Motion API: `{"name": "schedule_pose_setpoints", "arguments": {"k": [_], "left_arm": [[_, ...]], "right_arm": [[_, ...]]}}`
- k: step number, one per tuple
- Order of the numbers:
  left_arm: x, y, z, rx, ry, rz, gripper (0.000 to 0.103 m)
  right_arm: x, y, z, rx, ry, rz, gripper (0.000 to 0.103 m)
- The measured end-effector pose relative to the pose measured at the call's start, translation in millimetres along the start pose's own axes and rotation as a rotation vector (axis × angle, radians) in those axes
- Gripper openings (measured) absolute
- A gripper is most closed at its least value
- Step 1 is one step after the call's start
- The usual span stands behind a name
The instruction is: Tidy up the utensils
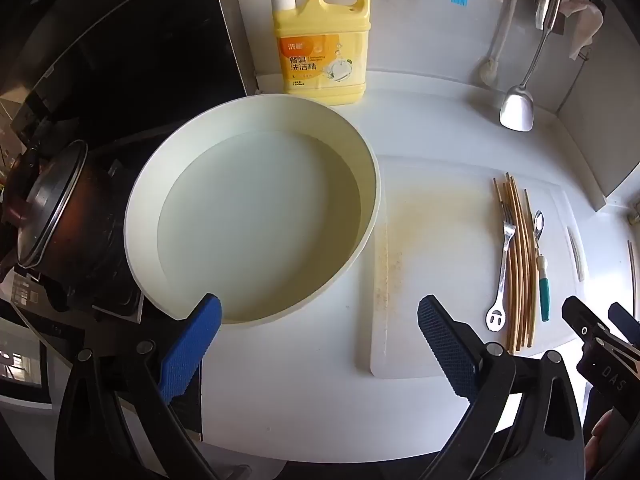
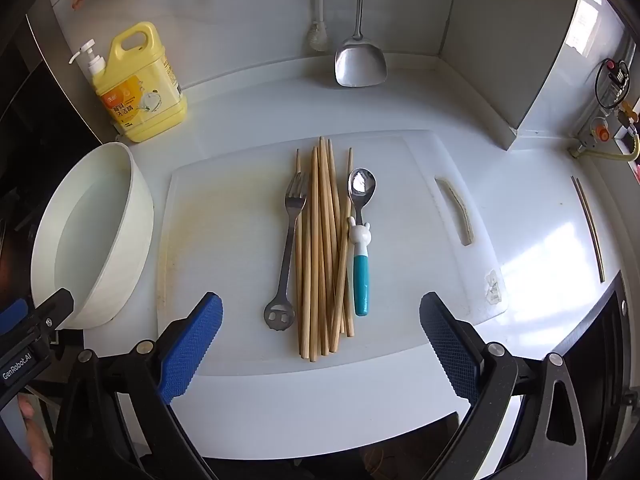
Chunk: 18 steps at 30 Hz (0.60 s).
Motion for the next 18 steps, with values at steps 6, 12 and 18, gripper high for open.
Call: {"name": "schedule_pose_setpoints", "arguments": {"k": [6,12,18], "left_arm": [[0.1,0.1,-0.2,-0.005,0.001,-0.001,0.097],[-1.5,2.5,3.1,-0.009,-0.002,0.000,0.097],[-3.1,4.7,5.6,-0.007,0.000,-0.002,0.097]], "right_arm": [[-0.5,-0.1,-0.9,-0.001,0.005,-0.001,0.094],[-1.0,-0.3,-0.4,0.000,0.003,-0.001,0.094],[-1.3,-0.8,-1.3,0.001,0.003,-0.002,0.094]]}}
Point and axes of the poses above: each gripper's, at about its wrist camera, not at the fingertips, and z roughly the way its jaws point, x to its right, y to its underside, the point moved 8 cm from there along z, roughly the way its jaws point, and after that the axes turned 5 degrees about y, right-handed, at the moved point
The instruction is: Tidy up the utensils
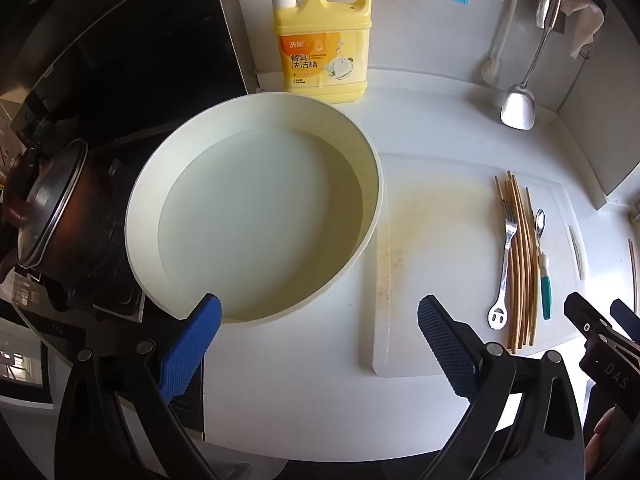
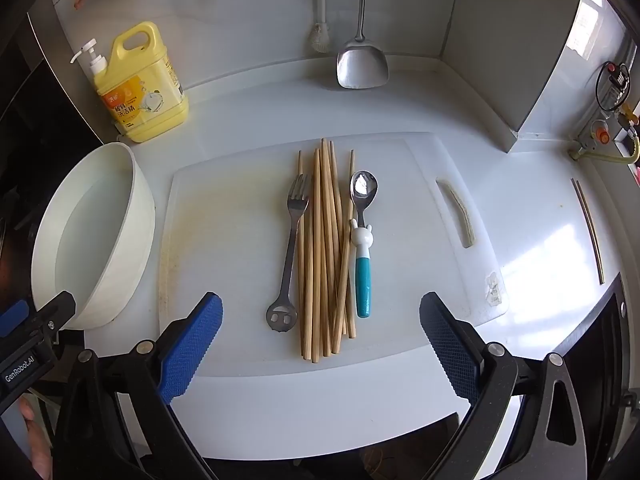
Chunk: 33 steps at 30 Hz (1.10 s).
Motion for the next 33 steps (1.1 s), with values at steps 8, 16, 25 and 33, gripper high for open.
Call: {"name": "schedule_pose_setpoints", "arguments": {"k": [8,16,25,33], "left_arm": [[2.0,-3.2,-3.3,-0.004,-0.001,0.001,0.097],[2.6,-1.5,-2.5,-0.002,-0.002,0.006,0.097],[1.8,1.3,-3.4,-0.006,-0.001,0.009,0.097],[5.2,4.9,-5.0,-0.002,-0.007,0.012,0.097]], "right_arm": [[-0.7,-0.5,0.5,0.001,0.000,0.000,0.094],[0.9,-1.0,1.1,0.000,0.000,0.000,0.094],[1.0,-0.5,2.2,-0.003,0.000,0.008,0.094],[1.4,0.4,2.3,-0.002,-0.001,0.006,0.094]]}}
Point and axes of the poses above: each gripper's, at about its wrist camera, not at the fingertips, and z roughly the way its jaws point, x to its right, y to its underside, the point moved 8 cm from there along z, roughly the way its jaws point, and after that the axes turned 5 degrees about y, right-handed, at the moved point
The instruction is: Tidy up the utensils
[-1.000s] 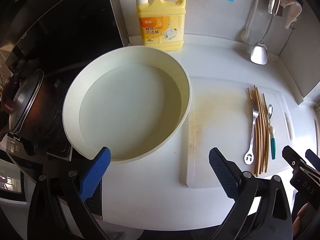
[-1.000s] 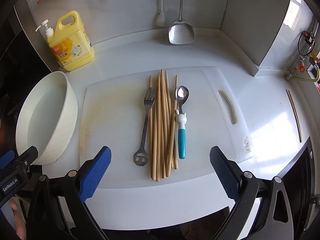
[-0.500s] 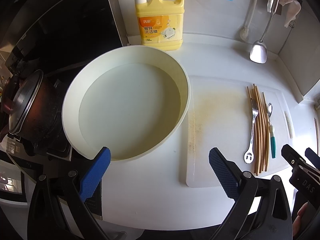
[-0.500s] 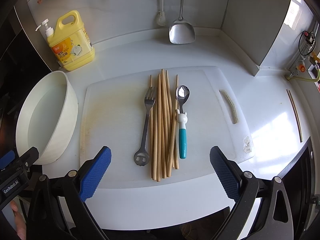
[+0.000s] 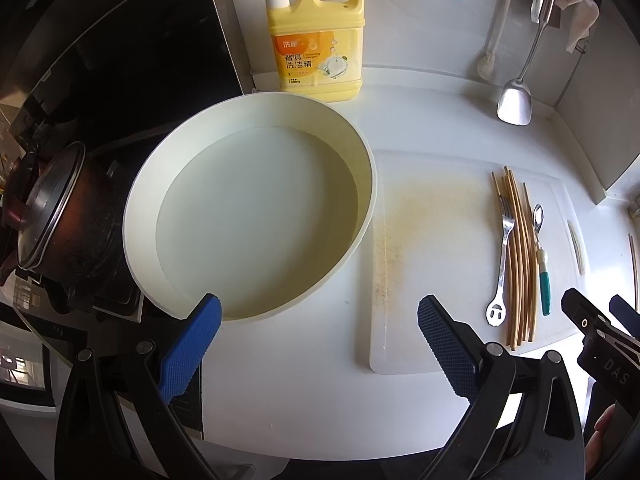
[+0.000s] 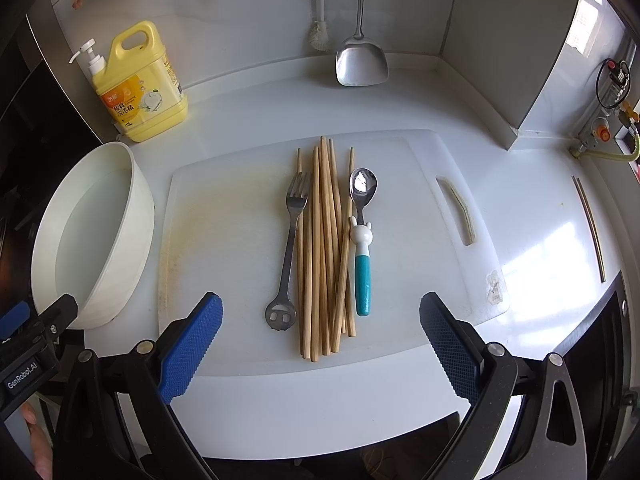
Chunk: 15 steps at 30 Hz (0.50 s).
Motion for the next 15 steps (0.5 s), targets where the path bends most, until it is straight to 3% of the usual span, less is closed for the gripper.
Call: {"name": "schedule_pose_setpoints", "arguments": {"k": [15], "left_arm": [[-0.3,-1.3,0.0,-0.001,0.001,0.001,0.097]], "right_arm": [[0.9,0.4,-0.5,-0.001,0.000,0.001,0.094]]}}
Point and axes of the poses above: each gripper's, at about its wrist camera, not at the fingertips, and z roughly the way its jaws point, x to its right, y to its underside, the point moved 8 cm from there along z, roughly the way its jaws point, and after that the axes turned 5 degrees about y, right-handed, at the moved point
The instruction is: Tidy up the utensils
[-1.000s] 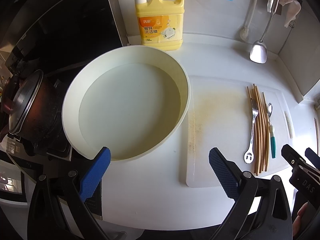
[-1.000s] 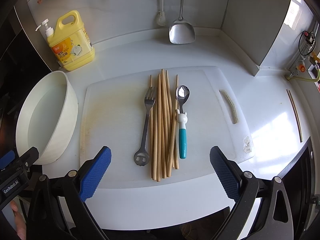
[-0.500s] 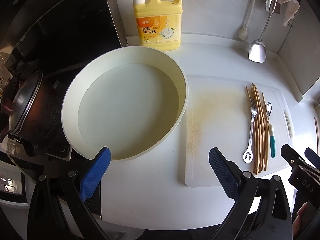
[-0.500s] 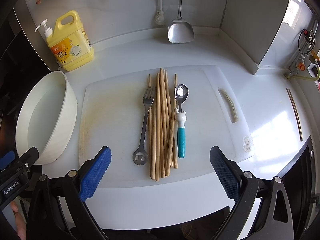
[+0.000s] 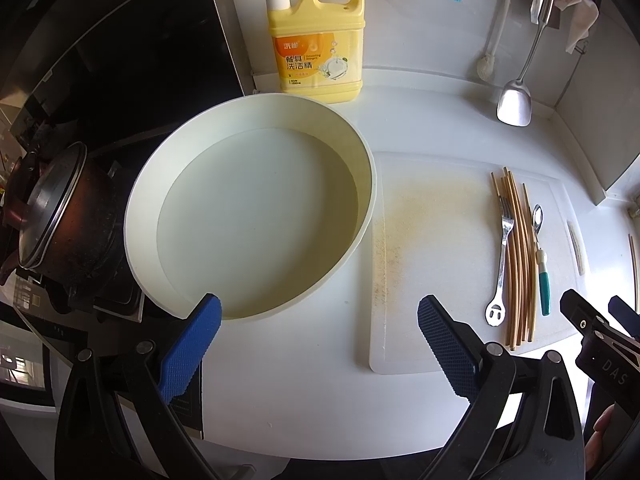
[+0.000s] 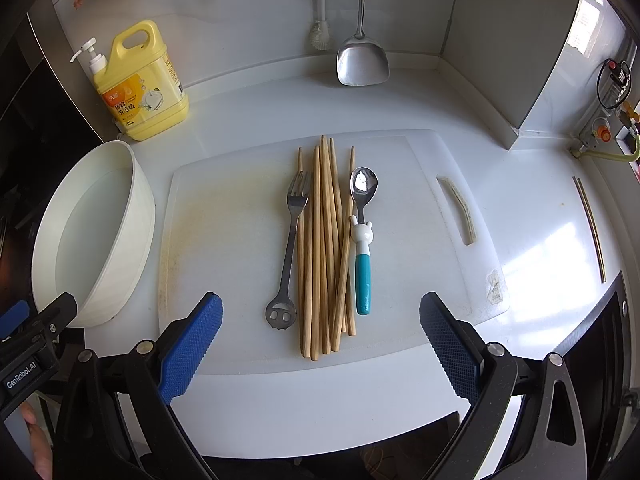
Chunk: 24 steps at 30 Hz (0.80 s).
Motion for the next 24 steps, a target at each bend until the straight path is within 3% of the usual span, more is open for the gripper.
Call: {"name": "schedule_pose_setpoints", "arguments": {"k": [24], "left_arm": [[0.2,0.0,-0.1,0.001,0.000,0.001,0.097]], "right_arm": [[-4.8,2.9,-1.4,0.000,-0.005,0.001,0.094]]}}
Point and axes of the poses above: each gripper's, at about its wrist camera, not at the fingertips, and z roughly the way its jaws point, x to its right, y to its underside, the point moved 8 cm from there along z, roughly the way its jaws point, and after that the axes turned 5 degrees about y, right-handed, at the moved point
